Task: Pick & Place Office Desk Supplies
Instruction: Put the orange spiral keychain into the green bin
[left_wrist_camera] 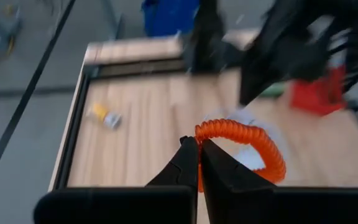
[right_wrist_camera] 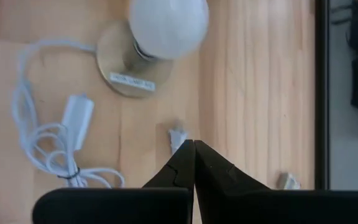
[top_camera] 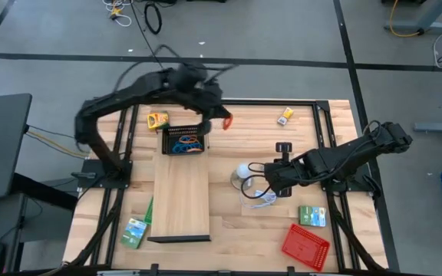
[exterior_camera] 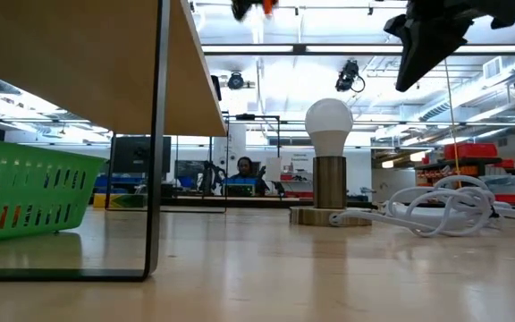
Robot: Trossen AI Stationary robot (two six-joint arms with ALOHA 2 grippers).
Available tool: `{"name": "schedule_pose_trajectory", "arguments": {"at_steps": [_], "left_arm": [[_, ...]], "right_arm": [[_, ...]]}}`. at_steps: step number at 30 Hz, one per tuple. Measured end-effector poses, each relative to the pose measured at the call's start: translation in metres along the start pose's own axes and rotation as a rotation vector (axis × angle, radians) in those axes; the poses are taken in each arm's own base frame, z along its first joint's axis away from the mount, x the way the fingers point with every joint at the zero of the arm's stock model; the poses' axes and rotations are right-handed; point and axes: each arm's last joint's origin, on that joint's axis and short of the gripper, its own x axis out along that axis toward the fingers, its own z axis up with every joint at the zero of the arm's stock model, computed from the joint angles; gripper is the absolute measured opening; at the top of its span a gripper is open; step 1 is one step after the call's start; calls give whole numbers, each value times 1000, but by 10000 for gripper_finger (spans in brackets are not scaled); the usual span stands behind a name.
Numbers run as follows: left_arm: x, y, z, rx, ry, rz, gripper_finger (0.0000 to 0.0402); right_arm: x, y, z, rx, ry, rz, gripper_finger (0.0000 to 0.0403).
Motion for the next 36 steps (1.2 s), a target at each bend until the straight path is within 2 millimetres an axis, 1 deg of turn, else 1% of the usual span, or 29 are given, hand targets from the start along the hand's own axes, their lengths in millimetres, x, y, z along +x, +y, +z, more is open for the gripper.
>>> {"name": "schedule_pose_trajectory", "arguments": {"at_steps": [4,7,9,12,15,19,25,31,36], "left_arm": [[-40,-15,-1,21,-141,-55,5],[-64,-29,-12,49,-237,-80,5],[-78,-39,-24,66,-280,-77,5],[-93,-53,-47,84,-326,-48,5],[-105,-66,-74,83,-340,-17,5],[-120,-82,-110,72,-357,-16,5],[-149,-101,-165,7,-383,-19,5],[-185,-116,-206,-67,-408,-62,5],[-207,-123,-239,-133,-366,-87,5]], "right_arm": [[0,2,6,-26,-57,38,7],[0,2,11,-39,-96,54,7],[-1,3,13,-43,-116,56,7],[-1,3,15,-47,-139,58,7],[-1,3,18,-37,-168,61,7],[-2,4,22,-17,-209,66,7],[-5,4,33,38,-318,80,7],[-7,3,40,75,-381,85,7],[-6,-2,43,146,-395,87,7]]}}
